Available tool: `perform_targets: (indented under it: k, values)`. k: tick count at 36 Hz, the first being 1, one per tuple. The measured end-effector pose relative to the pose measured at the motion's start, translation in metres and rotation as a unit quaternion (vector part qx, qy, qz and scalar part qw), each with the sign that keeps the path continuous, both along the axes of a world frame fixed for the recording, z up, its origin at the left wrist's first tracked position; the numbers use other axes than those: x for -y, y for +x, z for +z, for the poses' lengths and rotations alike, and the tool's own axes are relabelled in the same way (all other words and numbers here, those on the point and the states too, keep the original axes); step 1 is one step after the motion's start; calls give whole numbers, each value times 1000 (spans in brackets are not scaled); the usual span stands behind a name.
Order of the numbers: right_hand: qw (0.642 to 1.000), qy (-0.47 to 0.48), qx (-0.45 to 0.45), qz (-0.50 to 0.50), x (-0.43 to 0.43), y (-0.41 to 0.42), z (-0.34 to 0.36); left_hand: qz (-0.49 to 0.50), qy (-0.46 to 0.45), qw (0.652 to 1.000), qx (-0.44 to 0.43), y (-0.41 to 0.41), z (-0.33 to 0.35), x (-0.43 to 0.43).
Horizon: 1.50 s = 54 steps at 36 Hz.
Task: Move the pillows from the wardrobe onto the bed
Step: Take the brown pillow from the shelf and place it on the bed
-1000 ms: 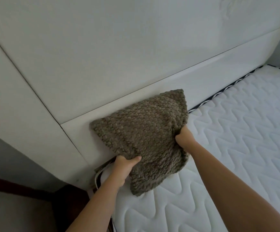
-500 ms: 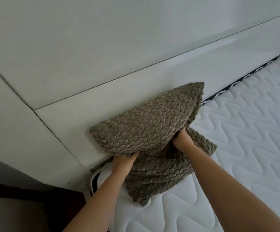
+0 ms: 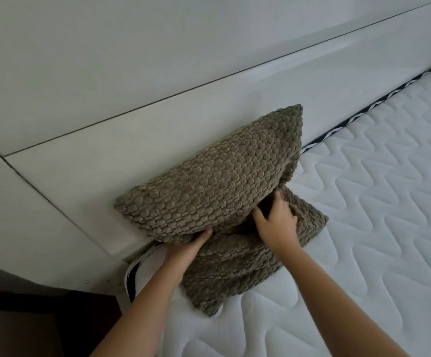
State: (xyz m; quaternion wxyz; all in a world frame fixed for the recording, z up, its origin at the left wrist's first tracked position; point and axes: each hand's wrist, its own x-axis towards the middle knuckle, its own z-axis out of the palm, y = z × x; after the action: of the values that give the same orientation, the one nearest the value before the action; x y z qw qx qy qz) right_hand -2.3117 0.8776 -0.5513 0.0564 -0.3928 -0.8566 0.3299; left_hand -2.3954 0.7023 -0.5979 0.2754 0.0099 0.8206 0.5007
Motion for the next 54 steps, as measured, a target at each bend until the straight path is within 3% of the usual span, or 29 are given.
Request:
perform_targets:
  k: [3, 7, 10, 13, 15, 19, 24, 28, 32, 37, 41, 46, 50, 54]
  values:
    - [998, -39, 36, 29, 16, -12, -19, -33, -56, 998, 20, 5, -5, -14]
    - [991, 23, 107, 72, 22, -21, -51, -150, -200, 961, -118, 5, -20, -19]
    - [986, 64, 122, 89, 24, -22, -70, -162, -244, 956, -34, 4, -43, -16]
    - [984, 82, 125, 93, 26, -23, -80, -250, -315, 912, -82, 3, -59, -7]
    - [983, 81, 128, 99, 25, -22, -80, -153, -266, 950, -57, 4, -53, -13]
    - [985, 85, 105, 108, 15, -14, -62, -180, -239, 934, -195, 2, -43, -14]
    - [976, 189, 102, 31, 3, 5, -52, -116, -201, 963, -135, 6, -44, -12]
    - [973, 160, 155, 54, 6, 14, -74, -111, -194, 967, -125, 6, -51, -15]
    - [970, 160, 174, 53, 5, 10, -86, -110, -242, 955, -128, 7, -55, -16]
    - [970, 125, 195, 76, 2, 14, -74, -100, -211, 965, -116, 15, -41, -13]
    - [989, 14, 127, 79, -1, 27, -43, -75, -154, 984, -43, 32, -21, 1]
    - [994, -90, -43, -36, 0, 55, 10, -60, -84, 991, 81, 38, 20, 27]
    - [983, -87, -131, -90, -2, 73, 62, -23, -63, 995, 70, 38, 70, 39]
    - [972, -92, -188, -106, -1, 91, 122, -9, 16, 999, 29, 53, 130, 39]
